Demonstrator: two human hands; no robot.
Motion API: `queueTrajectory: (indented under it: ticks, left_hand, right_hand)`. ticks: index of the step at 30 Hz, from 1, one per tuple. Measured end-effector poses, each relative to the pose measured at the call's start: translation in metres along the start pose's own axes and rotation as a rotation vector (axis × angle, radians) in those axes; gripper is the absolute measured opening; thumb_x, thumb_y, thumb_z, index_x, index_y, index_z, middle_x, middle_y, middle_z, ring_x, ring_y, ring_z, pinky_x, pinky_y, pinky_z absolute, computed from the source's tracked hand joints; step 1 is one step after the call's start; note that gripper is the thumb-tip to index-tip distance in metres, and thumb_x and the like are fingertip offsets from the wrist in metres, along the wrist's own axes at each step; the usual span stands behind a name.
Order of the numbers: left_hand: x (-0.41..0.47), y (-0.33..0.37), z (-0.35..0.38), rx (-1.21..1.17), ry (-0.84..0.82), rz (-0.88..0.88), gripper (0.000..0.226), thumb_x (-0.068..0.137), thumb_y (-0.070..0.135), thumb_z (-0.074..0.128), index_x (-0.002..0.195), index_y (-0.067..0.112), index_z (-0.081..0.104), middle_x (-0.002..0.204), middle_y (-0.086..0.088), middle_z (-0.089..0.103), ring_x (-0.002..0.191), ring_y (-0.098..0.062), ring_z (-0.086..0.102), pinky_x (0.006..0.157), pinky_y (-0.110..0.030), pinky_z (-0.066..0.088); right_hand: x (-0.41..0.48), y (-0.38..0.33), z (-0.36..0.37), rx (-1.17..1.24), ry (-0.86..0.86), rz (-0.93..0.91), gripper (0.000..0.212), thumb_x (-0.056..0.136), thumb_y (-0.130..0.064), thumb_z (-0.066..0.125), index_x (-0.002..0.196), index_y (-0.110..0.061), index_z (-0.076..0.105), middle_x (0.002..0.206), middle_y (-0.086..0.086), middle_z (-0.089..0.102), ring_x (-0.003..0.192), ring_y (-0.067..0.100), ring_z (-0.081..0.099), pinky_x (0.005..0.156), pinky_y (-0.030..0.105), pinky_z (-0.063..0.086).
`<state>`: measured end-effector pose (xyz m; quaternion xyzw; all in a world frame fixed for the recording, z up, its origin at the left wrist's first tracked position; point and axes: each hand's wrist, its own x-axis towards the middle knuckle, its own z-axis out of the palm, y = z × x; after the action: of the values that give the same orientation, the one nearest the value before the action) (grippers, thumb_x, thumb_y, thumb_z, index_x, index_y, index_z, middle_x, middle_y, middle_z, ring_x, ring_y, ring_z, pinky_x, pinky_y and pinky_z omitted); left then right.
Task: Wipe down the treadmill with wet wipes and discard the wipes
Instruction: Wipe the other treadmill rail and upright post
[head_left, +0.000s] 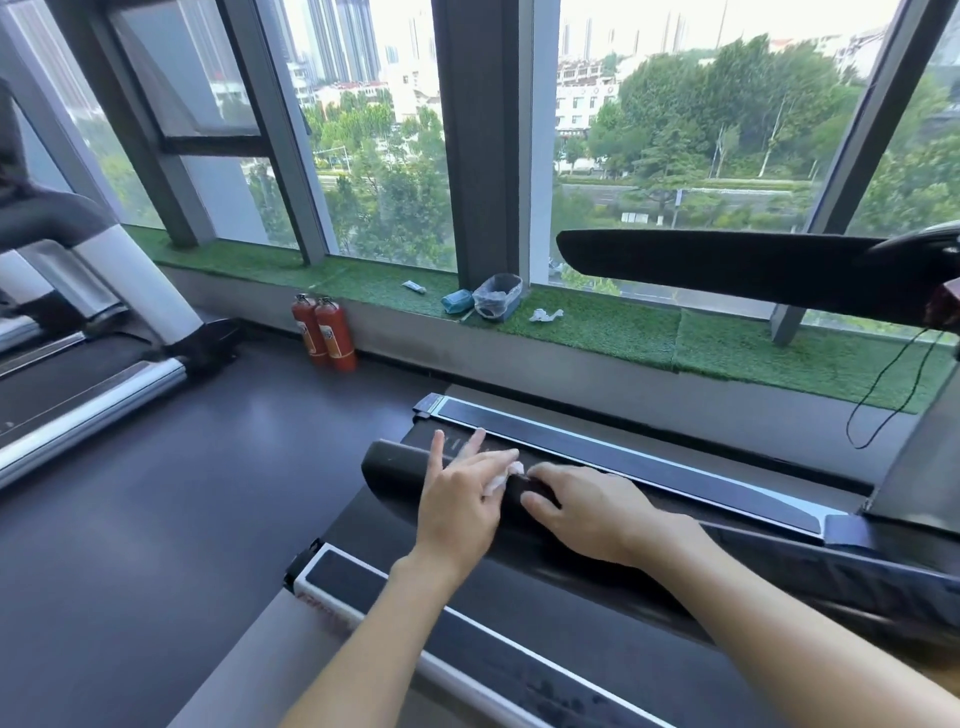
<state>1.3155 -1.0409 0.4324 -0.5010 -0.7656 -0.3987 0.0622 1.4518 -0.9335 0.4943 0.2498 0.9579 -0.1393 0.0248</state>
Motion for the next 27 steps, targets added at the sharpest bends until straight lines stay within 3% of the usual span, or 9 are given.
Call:
queueTrajectory:
  ticks: [6,9,13,18,23,27]
  left_hand:
    - [0.004,-0.033,-0.017,0.070,0.107,-0.141,0.024,0.098,0.012,0.059,0.113,0.023,0.074,0.117,0.011,0.072,0.138,-0.012,0.046,0.124,-0.036,-0.003]
    - [-0.007,-0.013,-0.004,-0.013,0.073,-0.068,0.027,0.097,0.012,0.060,0.119,0.021,0.071,0.121,0.009,0.070,0.137,-0.006,0.045,0.125,-0.038,0.002]
    - [-0.008,-0.032,-0.008,0.074,0.097,0.002,0.030,0.093,0.010,0.066,0.119,0.024,0.072,0.119,0.013,0.070,0.134,-0.010,0.049,0.123,-0.047,0.009]
    - [0.002,-0.056,-0.028,0.094,0.180,-0.221,0.028,0.096,0.010,0.061,0.117,0.024,0.072,0.116,0.006,0.072,0.137,-0.016,0.047,0.124,-0.047,0.007]
    - [-0.012,-0.019,-0.010,0.005,0.089,-0.010,0.029,0.094,0.010,0.063,0.118,0.024,0.071,0.124,0.011,0.068,0.136,-0.009,0.047,0.123,-0.046,0.011]
    - [0.002,-0.053,-0.027,0.141,0.080,-0.047,0.032,0.093,0.009,0.065,0.119,0.026,0.071,0.119,0.014,0.070,0.138,-0.013,0.045,0.123,-0.047,0.005]
  right_hand:
    - [0.002,0.002,0.008,-0.061,-0.022,0.049,0.047,0.098,-0.063,0.028,0.122,-0.029,0.052,0.118,-0.004,0.067,0.109,0.024,0.061,0.088,0.040,0.048]
    - [0.007,0.000,0.009,-0.061,-0.037,0.077,0.048,0.098,-0.063,0.028,0.116,-0.027,0.054,0.114,-0.003,0.067,0.106,0.023,0.061,0.087,0.039,0.048]
    - [0.012,-0.007,0.009,-0.087,-0.013,0.013,0.047,0.102,-0.054,0.029,0.137,-0.027,0.045,0.136,-0.004,0.058,0.126,0.021,0.051,0.102,0.042,0.036]
    - [0.013,-0.017,0.014,-0.120,-0.001,-0.031,0.049,0.103,-0.054,0.025,0.142,-0.028,0.039,0.138,-0.005,0.057,0.127,0.020,0.052,0.103,0.042,0.034]
    - [0.015,-0.016,0.014,-0.121,-0.007,-0.017,0.047,0.102,-0.056,0.026,0.140,-0.030,0.041,0.137,-0.008,0.058,0.126,0.017,0.053,0.099,0.039,0.038]
    - [0.014,-0.016,0.014,-0.109,-0.020,-0.011,0.047,0.102,-0.056,0.026,0.139,-0.031,0.041,0.138,-0.008,0.058,0.126,0.018,0.053,0.100,0.039,0.039]
